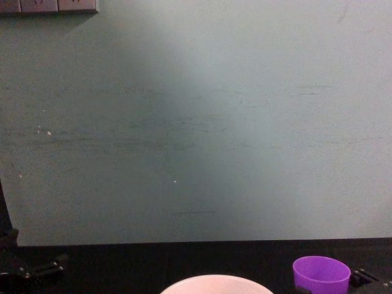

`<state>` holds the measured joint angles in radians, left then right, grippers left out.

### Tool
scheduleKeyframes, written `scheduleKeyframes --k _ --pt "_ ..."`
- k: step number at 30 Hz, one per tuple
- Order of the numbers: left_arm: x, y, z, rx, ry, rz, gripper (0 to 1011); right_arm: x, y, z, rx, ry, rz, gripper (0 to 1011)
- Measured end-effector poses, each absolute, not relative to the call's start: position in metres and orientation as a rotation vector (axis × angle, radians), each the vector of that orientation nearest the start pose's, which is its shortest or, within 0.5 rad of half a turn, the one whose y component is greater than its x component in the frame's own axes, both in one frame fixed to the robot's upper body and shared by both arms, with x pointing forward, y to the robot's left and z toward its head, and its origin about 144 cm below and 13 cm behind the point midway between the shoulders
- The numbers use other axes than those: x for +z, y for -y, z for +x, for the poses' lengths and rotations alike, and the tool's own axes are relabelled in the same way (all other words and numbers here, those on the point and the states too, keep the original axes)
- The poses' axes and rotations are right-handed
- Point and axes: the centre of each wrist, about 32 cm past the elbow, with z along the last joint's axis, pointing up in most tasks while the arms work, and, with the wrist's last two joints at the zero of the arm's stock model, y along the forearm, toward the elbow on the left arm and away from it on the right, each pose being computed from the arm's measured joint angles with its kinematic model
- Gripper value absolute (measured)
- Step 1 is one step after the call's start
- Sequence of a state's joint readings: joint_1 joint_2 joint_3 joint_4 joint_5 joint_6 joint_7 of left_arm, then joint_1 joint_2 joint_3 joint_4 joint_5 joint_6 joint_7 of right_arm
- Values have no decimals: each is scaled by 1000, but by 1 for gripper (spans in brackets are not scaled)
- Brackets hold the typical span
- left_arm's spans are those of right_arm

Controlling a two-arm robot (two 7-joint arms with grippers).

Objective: Pick up the cup and pour the mung beans from the cup into the bowl.

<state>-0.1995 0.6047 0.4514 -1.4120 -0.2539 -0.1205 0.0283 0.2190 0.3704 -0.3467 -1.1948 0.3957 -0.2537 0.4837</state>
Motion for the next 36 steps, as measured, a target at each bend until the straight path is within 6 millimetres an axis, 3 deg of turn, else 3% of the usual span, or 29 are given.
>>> scheduleKeyframes --k 26,36 --pt "1140 -310 489 1248 285 304 1000 1088 278 503 -908 16 -18 998" --pt "1140 -310 489 1248 285 304 1000 1088 278 503 -908 16 -18 792"
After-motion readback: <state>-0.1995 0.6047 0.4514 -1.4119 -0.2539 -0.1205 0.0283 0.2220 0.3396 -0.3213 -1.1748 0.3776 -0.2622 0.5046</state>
